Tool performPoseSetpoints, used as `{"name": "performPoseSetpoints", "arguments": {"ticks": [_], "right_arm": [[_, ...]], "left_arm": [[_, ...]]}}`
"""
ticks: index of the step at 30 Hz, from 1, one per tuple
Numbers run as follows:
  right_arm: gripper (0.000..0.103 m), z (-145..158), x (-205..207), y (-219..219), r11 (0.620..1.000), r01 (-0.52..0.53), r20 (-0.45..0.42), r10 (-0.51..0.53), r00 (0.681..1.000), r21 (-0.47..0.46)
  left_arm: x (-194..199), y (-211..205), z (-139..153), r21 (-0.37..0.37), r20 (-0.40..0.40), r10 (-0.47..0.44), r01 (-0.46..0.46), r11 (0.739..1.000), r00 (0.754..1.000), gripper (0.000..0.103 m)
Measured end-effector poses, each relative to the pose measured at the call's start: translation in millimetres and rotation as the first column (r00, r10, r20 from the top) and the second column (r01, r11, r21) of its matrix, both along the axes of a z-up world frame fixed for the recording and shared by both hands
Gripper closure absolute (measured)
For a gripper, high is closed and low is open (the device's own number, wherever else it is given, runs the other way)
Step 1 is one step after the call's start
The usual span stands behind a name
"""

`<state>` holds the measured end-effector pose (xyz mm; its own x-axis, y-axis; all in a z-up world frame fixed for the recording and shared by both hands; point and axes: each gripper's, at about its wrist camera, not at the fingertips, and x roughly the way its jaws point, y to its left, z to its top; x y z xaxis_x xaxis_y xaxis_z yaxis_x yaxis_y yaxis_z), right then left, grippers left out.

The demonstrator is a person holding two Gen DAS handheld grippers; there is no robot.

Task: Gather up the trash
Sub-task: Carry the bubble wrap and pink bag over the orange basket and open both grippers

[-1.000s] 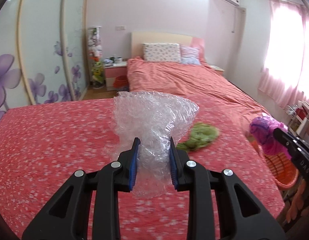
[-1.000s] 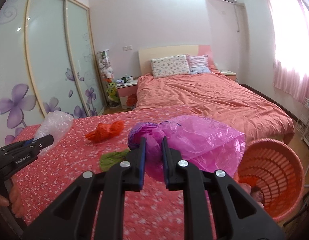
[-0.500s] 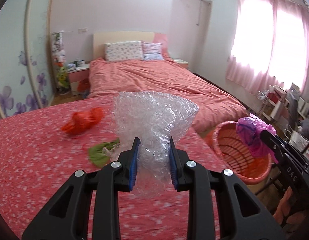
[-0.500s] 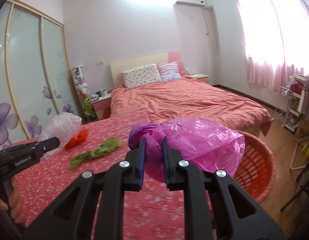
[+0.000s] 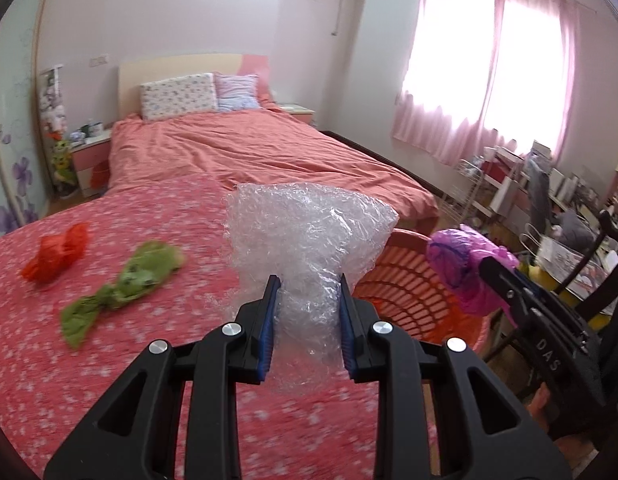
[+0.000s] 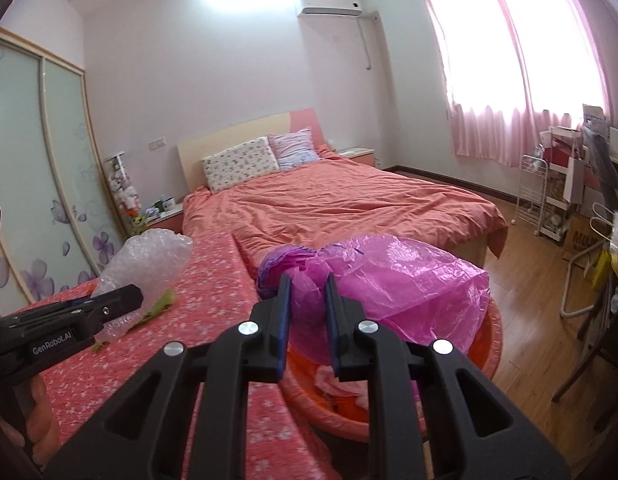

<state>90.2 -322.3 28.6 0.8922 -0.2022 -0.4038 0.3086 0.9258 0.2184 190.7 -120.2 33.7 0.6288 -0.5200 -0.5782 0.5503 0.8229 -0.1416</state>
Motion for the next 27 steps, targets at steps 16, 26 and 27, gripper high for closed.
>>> {"name": "performPoseSetpoints", "arguments": {"ticks": [16, 26, 27], "right_arm": [[0.086, -30, 10, -56, 0.995, 0.082, 0.0, -0.082, 0.997, 0.05], [0.085, -39, 17, -78, 0.991, 0.113, 0.004, -0.113, 0.994, 0.075], [0.085, -39, 18, -77, 0.99, 0.114, 0.005, -0.115, 0.993, 0.077]], "left_arm": [[11, -78, -26, -0.016, -0.064, -0.119, 0.118, 0.993, 0.991, 0.075], [16, -107, -42, -0.007, -0.102, -0.154, 0.154, 0.988, 0.983, 0.075], [16, -108, -43, -0.008, -0.105, -0.158, 0.158, 0.987, 0.982, 0.075]]}}
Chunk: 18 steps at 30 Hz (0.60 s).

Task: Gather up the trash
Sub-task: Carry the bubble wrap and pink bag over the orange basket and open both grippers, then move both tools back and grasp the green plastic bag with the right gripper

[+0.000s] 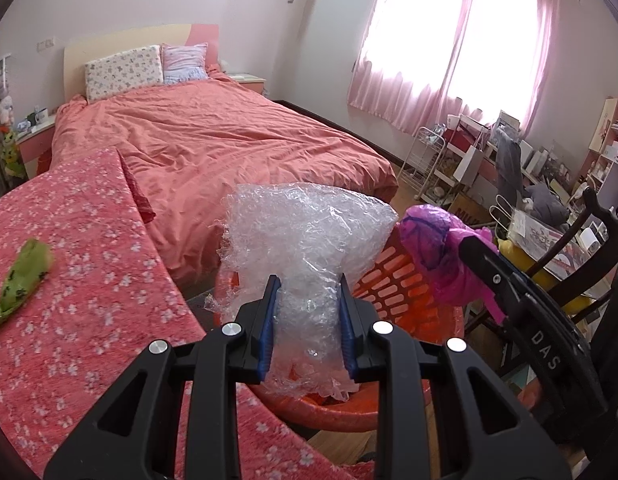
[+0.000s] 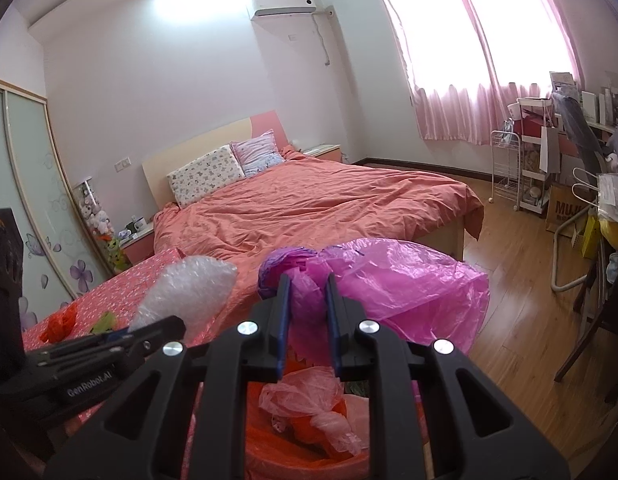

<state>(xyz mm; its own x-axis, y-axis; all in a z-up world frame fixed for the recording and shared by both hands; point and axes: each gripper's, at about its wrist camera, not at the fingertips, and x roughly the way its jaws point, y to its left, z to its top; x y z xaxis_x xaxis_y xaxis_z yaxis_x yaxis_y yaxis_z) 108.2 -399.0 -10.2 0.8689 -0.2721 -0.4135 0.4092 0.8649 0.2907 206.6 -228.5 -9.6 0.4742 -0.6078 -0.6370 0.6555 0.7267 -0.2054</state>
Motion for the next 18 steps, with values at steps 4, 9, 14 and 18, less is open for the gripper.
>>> {"name": "performPoseSetpoints", "arguments": {"ticks": [4, 9, 14, 18], "right_arm": [[0.085, -1, 4, -2, 1.0, 0.003, 0.012, -0.003, 1.0, 0.011], [0.081, -4, 7, -8, 0.999, -0.01, 0.033, 0.008, 0.999, 0.044], [0.068, -10, 11, -12, 0.997, -0.023, 0.028, 0.021, 0.999, 0.076], [0.053, -13, 9, -10, 0.997, -0.018, 0.017, 0.017, 1.0, 0.077]], "left_arm": [[3, -3, -3, -0.002, -0.015, -0.006, 0.006, 1.0, 1.0, 0.075], [6, -5, -6, 0.011, -0.023, -0.002, 0.002, 1.0, 1.0, 0.074], [13, 1, -13, 0.032, -0.05, 0.019, -0.017, 0.999, 0.999, 0.059], [17, 12, -18, 0.058, -0.054, 0.057, -0.054, 0.997, 0.997, 0.052]]}}
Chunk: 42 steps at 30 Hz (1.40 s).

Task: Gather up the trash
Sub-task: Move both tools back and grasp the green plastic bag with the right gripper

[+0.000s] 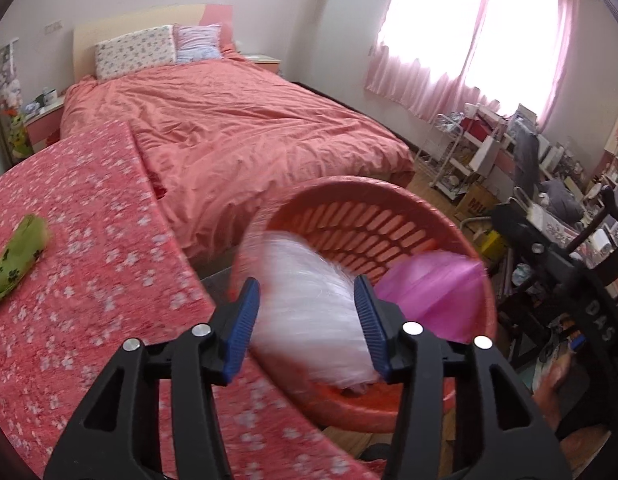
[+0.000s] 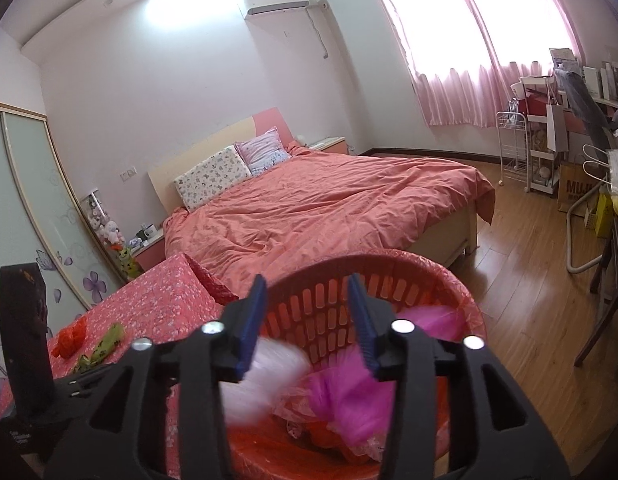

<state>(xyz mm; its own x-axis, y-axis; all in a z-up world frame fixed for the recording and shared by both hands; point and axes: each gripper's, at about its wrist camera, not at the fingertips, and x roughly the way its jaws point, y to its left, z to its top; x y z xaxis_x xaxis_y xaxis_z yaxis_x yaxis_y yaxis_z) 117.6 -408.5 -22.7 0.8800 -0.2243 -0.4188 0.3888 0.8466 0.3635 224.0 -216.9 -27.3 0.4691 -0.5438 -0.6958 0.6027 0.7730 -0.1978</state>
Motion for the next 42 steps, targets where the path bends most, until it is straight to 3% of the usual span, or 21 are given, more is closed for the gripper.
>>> {"name": "performPoseSetpoints", "arguments": {"ticks": [9, 15, 19, 23, 29, 34, 42], "right_arm": [[0.042, -3, 5, 23, 0.997, -0.027, -0.071, 0.021, 0.997, -0.076], [0.04, 1, 24, 57, 0.988, -0.106, -0.131, 0.091, 0.987, -0.113], [0.039, 8, 45, 92, 0.975, -0.183, -0.159, 0.162, 0.974, -0.129], [0.038, 12, 73, 139, 0.952, -0.28, -0.195, 0.254, 0.947, -0.124], [0.038, 10, 122, 229, 0.892, -0.437, -0.253, 0.398, 0.882, -0.117], [0.042, 5, 162, 298, 0.852, -0.515, -0.283, 0.474, 0.834, -0.091], [0.063, -15, 207, 359, 0.824, -0.562, -0.394, 0.492, 0.776, -0.078]], "left_arm": [[15, 59, -2, 0.068, 0.048, 0.139, -0.142, 0.988, 0.989, 0.044], [26, 120, 0, 0.099, 0.094, 0.269, -0.277, 0.956, 0.959, 0.043], [30, 172, 2, 0.117, 0.115, 0.363, -0.375, 0.92, 0.925, 0.042], [32, 230, 3, 0.131, 0.137, 0.465, -0.481, 0.867, 0.875, 0.039], [33, 304, 5, 0.132, 0.16, 0.596, -0.615, 0.777, 0.787, 0.036], [29, 351, 4, 0.114, 0.153, 0.67, -0.687, 0.718, 0.726, 0.035], [27, 388, 3, 0.092, 0.128, 0.712, -0.723, 0.685, 0.69, 0.035]]}}
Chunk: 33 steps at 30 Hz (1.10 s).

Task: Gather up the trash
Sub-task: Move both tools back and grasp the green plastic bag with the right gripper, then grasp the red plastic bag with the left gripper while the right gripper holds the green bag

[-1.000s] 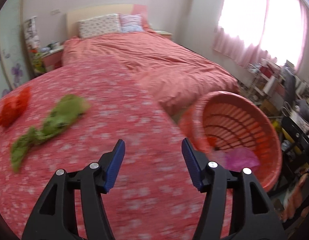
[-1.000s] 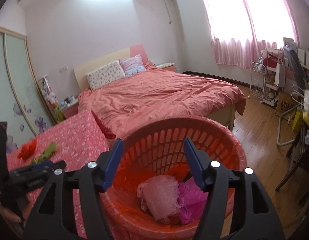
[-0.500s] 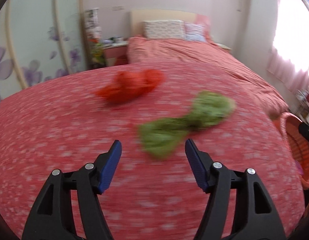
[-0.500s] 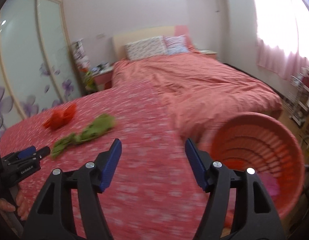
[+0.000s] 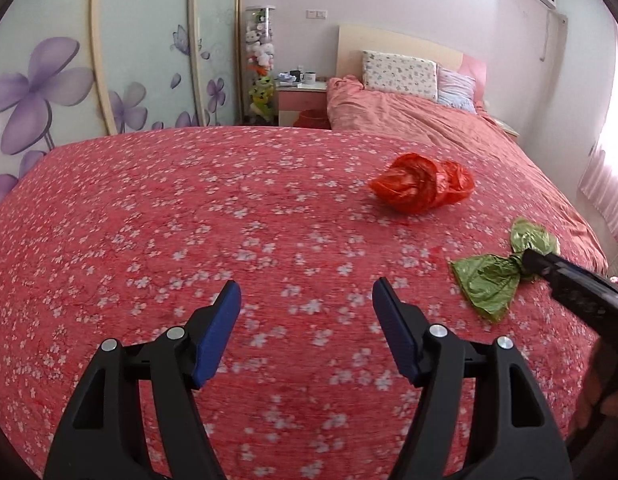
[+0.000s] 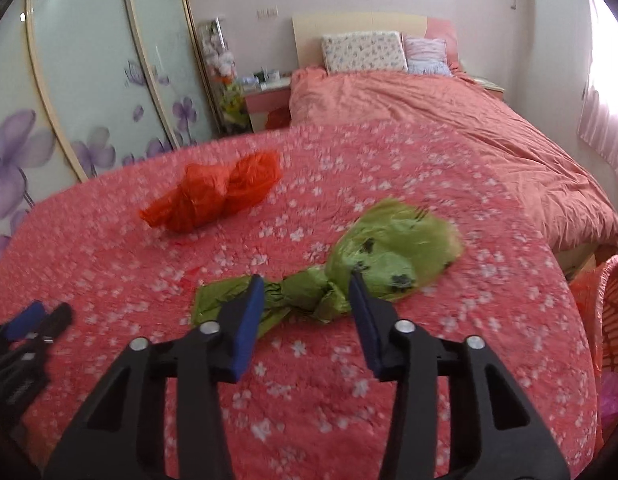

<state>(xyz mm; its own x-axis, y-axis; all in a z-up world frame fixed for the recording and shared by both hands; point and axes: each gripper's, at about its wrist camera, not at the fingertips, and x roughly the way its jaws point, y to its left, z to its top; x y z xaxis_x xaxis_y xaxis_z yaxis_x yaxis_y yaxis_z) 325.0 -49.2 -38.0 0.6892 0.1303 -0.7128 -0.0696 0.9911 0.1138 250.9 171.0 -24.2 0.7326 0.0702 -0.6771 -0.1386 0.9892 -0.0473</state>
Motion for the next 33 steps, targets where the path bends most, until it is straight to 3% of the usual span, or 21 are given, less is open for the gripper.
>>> {"name": "performPoseSetpoints", "arguments": {"ticks": [2, 6, 12, 16, 18, 26, 29, 33], "right_arm": [[0.066, -9, 7, 0, 1.0, 0.009, -0.038, -0.009, 0.999, -0.021], [0.085, -15, 7, -15, 1.0, 0.013, -0.081, -0.013, 0.997, -0.009], [0.086, -10, -28, -63, 0.998, 0.066, -0.037, -0.066, 0.997, -0.005], [0.086, -4, -45, -100, 0.993, 0.11, -0.013, -0.11, 0.994, 0.031], [0.086, 0, -52, -112, 0.992, 0.12, 0.001, -0.12, 0.993, 0.045], [0.086, 3, -55, -126, 0.994, 0.09, 0.023, -0.092, 0.996, 0.062], [0.086, 0, -54, -125, 0.994, 0.086, 0.022, -0.088, 0.996, 0.072], [0.086, -1, -53, -124, 0.993, 0.084, 0.021, -0.086, 0.996, 0.079]], "left_arm": [[1, 5, 1, -0.012, -0.001, 0.003, -0.003, 1.0, 1.0, 0.035], [7, 3, 1, -0.025, -0.003, -0.014, 0.014, 1.0, 1.0, 0.035], [38, -28, 11, -0.018, 0.016, -0.083, 0.084, 0.996, 0.996, 0.03], [78, -57, 18, -0.003, 0.019, -0.119, 0.119, 0.993, 0.993, 0.03], [93, -67, 18, 0.015, 0.017, -0.123, 0.122, 0.992, 0.992, 0.016], [157, -77, -5, 0.08, -0.055, -0.096, 0.101, 0.992, 0.994, 0.016], [171, -75, -17, 0.044, -0.111, -0.126, 0.131, 0.99, 0.986, 0.018], [172, -73, -28, -0.039, -0.15, -0.158, 0.154, 0.987, 0.976, 0.036]]}}
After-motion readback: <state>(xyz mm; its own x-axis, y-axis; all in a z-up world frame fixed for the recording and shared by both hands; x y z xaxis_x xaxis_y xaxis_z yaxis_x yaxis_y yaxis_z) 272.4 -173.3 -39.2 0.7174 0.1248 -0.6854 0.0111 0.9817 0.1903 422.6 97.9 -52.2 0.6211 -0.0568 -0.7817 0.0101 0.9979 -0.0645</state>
